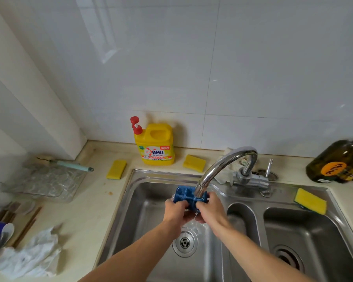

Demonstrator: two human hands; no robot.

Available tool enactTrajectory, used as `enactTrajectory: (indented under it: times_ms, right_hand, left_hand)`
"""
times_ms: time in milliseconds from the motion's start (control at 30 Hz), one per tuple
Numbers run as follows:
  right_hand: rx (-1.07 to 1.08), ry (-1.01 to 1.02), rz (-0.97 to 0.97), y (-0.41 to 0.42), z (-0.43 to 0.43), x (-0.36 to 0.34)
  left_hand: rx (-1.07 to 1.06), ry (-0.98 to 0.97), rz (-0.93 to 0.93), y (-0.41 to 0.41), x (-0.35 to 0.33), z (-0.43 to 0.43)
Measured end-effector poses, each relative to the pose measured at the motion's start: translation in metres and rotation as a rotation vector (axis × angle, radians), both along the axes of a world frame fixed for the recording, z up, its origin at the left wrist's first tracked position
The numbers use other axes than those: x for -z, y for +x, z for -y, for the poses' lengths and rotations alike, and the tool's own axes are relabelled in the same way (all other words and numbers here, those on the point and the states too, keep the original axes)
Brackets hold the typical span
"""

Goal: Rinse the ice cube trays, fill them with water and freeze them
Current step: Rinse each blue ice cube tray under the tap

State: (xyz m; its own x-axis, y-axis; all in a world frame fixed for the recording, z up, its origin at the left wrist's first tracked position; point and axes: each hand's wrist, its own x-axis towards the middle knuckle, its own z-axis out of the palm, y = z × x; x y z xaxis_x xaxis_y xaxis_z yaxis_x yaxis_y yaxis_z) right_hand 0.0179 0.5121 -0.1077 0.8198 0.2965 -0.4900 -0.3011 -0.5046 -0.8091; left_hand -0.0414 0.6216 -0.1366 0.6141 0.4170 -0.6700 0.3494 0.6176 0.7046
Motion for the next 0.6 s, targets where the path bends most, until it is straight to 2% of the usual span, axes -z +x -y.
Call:
enactTrajectory:
  times_ms: [100,233,400,533,600]
  right_hand:
    - [-0.058,-0.017,-0.005,-0.002,0.006,0.0]
    - [-0.073,0.034,-0.122,0.006,0.018,0.0]
    - [-0.024,0.083,-0.234,0.017,0.029,0.0]
    - [-0.091,0.006,-0.16,0.01,0.023,0.0]
    - [-0.08,-0.02,-0.096,0.008,0.018,0.001]
  left_hand:
    - [-0.064,0.001,-0.061,0.01,0.003,0.002]
    - [-0.028,0.209,-0.096,0.015,0.002,-0.005]
    - [0.144,0.334,-0.104,0.015,-0.005,-0.014]
    - [0.242,0.4,-0.084,0.012,-0.008,-0.013]
    - [0.242,0.348,-0.072,0.009,-0.007,-0.01]
